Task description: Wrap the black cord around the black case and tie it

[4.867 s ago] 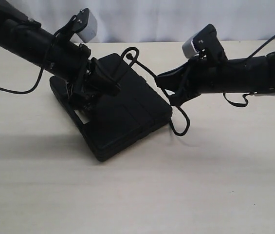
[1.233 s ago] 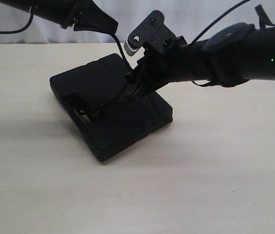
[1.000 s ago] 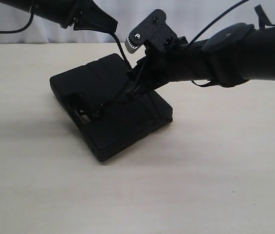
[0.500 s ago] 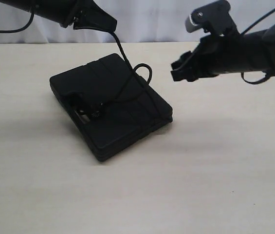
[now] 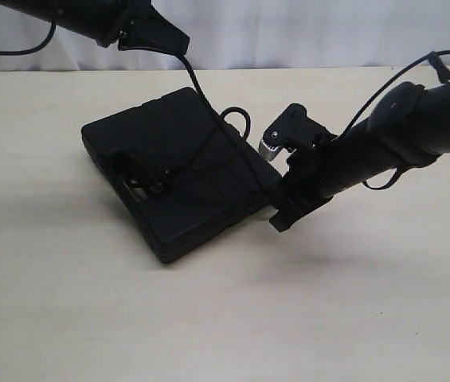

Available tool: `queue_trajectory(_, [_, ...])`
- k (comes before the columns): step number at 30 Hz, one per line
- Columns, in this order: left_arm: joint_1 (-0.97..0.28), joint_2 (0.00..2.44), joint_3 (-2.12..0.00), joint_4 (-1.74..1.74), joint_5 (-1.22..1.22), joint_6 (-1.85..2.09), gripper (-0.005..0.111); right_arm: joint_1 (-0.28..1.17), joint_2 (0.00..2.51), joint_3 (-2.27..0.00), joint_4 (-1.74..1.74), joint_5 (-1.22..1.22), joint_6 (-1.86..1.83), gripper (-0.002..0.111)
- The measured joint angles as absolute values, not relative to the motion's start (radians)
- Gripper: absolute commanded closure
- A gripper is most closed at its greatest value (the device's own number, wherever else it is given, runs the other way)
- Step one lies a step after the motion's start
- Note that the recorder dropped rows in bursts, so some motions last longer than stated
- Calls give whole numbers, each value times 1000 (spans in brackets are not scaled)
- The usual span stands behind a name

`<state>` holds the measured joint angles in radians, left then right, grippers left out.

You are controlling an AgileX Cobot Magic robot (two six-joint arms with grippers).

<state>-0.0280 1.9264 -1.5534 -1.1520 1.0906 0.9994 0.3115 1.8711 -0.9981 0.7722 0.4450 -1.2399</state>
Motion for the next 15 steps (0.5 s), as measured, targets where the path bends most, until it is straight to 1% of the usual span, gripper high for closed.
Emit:
queue_trajectory(8, [-28,1926,-1553,-1152,1085,999,107,325,1819,-957,735,451,-1222,104])
queue_trajectory(15, [-28,1926,-1553,-1150,1081,999,107,433,1820,-807,768,145,-1239,104])
